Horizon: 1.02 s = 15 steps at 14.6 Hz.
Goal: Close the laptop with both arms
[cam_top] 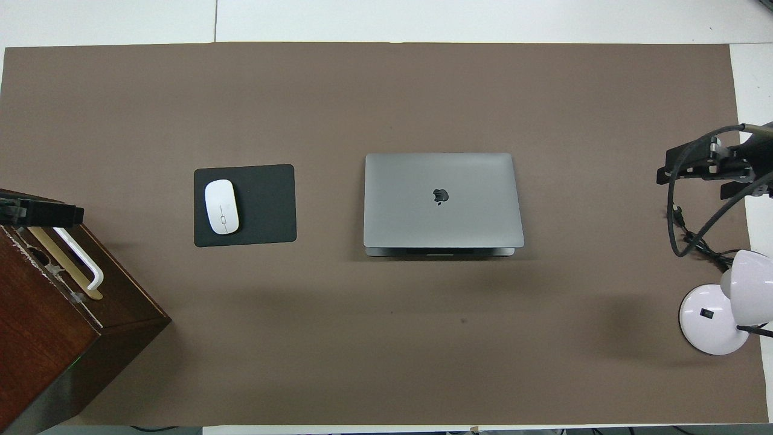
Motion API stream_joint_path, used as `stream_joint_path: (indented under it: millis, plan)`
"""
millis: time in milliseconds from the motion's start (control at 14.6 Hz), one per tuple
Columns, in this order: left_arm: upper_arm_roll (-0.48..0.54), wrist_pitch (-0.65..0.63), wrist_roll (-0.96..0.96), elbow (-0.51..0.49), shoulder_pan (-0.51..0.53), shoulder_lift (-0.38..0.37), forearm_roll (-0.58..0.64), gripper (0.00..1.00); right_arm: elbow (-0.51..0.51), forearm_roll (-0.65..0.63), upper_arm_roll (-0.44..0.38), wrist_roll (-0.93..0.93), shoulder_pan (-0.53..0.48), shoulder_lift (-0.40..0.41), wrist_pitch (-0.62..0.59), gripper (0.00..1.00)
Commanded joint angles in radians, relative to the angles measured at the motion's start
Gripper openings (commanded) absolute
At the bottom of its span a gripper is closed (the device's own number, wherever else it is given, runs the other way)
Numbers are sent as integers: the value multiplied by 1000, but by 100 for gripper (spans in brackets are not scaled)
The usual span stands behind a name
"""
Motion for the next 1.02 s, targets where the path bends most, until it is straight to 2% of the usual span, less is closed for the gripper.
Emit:
stream_joint_path:
  millis: [0, 273, 478, 751, 956]
  plan:
    - [-5, -15, -26, 32, 7, 25, 17, 100, -5, -8, -9, -25, 4, -14, -15, 100]
    - [-8, -47, -89, 101, 0, 51, 35, 100, -3, -6, -12, -27, 12, -12, -1, 100]
    - [-8, -69, -89, 113, 3, 62, 38, 100, -2, -6, -12, -25, 12, -12, 2, 100]
    - [-10, -133, -91, 204, 1, 125, 44, 100, -2, -6, -12, -25, 12, -12, 2, 100]
    - [-10, -141, -92, 224, -6, 142, 44, 100, -2, -6, -12, -24, 12, -12, 2, 100]
